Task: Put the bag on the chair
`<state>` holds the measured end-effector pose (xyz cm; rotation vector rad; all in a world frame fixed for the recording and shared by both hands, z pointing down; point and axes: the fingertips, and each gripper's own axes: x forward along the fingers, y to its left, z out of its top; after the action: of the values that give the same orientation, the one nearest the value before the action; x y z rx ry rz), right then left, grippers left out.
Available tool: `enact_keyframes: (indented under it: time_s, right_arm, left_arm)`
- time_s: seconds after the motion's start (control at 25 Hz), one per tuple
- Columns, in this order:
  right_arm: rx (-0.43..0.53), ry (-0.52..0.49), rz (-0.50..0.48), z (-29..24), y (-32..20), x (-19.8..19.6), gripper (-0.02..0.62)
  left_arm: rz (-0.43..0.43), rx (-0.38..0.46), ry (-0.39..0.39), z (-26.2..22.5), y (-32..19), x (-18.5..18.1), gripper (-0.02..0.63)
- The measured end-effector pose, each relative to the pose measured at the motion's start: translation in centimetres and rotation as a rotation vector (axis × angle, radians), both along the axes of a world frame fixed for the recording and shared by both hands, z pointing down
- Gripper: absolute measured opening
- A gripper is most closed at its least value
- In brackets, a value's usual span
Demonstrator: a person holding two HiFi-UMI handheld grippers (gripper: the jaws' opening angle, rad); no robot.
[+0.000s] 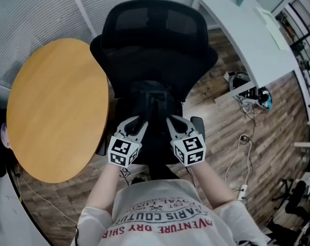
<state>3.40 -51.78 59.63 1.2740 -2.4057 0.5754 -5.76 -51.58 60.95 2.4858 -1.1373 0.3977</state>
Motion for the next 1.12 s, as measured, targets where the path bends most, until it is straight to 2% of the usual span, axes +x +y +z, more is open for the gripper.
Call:
enact_keyframes:
  time_s: [0.12,0.24,0.4,0.56,0.68,0.88,1.12]
  right_arm:
    - [0.062,-0.021,-0.032,-2.9,1.9,-1.1,0.037]
    - [0.11,-0.038,-0.043,-5.6,3.7,-2.2,0.032]
    - [0.212,-0.067,-0.033,-10.2,6.0,-3.1,0.029]
    - [0.321,-0.055,-0.022,-14.4,8.6,-3.7,0.029]
    - [0.37,-0.065,-0.015,-16.8,10.9,-4.1,0.029]
    - [0.469,-0.03,-0.021,-19.3,14.1,-4.5,0.028]
    - [0.471,-0.037,-0.008,-20.3,16.1,-4.5,0.028]
  left_arm:
    - [0.016,0.093,0.011,-3.7,2.0,-0.3,0.046]
    - [0.025,0.151,0.056,-7.3,3.5,-0.5,0.038]
    - [0.042,0.249,0.052,-12.0,5.7,-1.0,0.035]
    - [0.035,0.362,0.101,-17.4,8.5,-1.8,0.035]
    - [0.034,0.427,0.104,-20.0,10.9,-2.5,0.035]
    - [0.071,0.431,0.123,-21.6,14.1,-2.9,0.034]
    - [0.077,0.424,0.117,-22.6,15.9,-3.0,0.034]
